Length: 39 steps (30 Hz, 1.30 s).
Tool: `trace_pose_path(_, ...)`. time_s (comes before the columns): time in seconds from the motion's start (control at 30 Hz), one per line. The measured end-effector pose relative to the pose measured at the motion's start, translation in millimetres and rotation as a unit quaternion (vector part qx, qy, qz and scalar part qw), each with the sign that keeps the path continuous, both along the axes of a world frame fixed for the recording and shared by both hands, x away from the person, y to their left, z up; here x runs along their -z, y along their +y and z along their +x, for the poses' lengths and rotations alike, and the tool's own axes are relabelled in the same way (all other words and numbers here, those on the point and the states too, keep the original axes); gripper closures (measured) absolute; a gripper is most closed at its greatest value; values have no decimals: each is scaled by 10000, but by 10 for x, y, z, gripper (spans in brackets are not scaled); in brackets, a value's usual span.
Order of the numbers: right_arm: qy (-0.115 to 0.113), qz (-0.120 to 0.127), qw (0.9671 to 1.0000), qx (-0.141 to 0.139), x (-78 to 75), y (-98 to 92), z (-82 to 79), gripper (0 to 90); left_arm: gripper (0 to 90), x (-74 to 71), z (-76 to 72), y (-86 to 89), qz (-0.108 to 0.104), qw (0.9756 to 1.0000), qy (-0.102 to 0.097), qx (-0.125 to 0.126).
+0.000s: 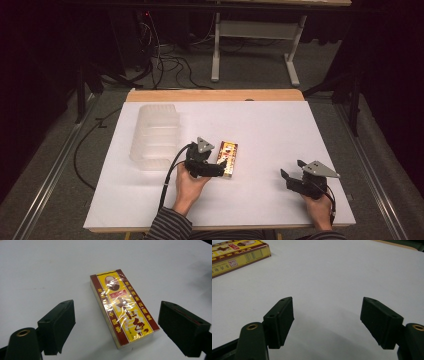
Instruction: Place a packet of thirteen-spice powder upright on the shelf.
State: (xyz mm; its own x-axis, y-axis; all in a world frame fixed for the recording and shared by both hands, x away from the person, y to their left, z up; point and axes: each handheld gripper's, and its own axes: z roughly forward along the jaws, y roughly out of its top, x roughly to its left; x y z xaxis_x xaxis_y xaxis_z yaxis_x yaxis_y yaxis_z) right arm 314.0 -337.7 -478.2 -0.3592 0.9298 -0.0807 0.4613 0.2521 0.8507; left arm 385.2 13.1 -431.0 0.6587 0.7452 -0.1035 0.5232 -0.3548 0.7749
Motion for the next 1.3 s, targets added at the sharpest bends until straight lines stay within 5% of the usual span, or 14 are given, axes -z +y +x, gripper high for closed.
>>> trace_pose_path(0.67,40,11,10000,5,0,-2,4,271,85,-25,337,-366,432,9984,348,133)
trace_pose_path(1.17,4,10,10000,-23,1,-4,5,271,74,141,584,-550,582,9966,564,-164)
trace_pose_path(1.3,9,-3,10000,-18,0,-6,5,271,85,208,639,-592,614,9947,753,-323)
